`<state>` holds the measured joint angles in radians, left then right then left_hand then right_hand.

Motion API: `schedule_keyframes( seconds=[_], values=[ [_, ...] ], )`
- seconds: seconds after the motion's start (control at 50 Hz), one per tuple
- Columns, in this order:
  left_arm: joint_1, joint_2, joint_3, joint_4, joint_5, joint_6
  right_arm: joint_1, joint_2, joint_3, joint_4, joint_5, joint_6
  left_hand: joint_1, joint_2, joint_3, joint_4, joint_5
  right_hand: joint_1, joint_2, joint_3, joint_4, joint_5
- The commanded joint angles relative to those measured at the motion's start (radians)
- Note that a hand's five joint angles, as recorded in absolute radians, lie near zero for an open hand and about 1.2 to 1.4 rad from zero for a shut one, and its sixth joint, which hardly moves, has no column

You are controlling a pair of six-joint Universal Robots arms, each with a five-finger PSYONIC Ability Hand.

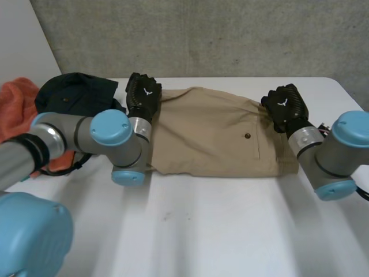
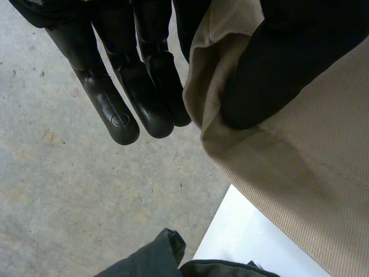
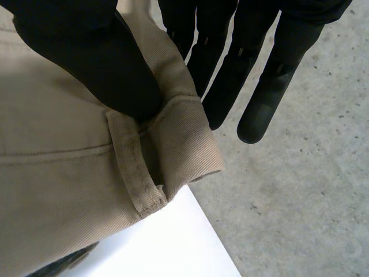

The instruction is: Fold the laundry.

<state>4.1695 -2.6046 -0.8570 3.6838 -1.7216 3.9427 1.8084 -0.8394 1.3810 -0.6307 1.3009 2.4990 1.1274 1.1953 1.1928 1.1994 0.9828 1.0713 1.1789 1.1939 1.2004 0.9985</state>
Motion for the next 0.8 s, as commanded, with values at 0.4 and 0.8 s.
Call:
schedule_keyframes(
  seconds=[0.4, 0.8],
  values=[
    [-0.042, 0.288, -0.331, 0.015, 0.079, -0.026, 0.012, -0.246, -0.016, 0.457, 0.075, 0.118, -0.929, -0.996, -0.994, -1.001, -0.959, -0.897, -1.004, -1.019, -1.026, -0.998],
    [-0.065, 0.525, -0.715, -0.002, 0.059, -0.298, -0.043, -0.141, 0.082, 0.588, 0.054, 0.23, -0.917, -0.985, -0.982, -0.989, -0.947, -0.561, -0.668, -0.683, -0.69, -0.663]
  ],
)
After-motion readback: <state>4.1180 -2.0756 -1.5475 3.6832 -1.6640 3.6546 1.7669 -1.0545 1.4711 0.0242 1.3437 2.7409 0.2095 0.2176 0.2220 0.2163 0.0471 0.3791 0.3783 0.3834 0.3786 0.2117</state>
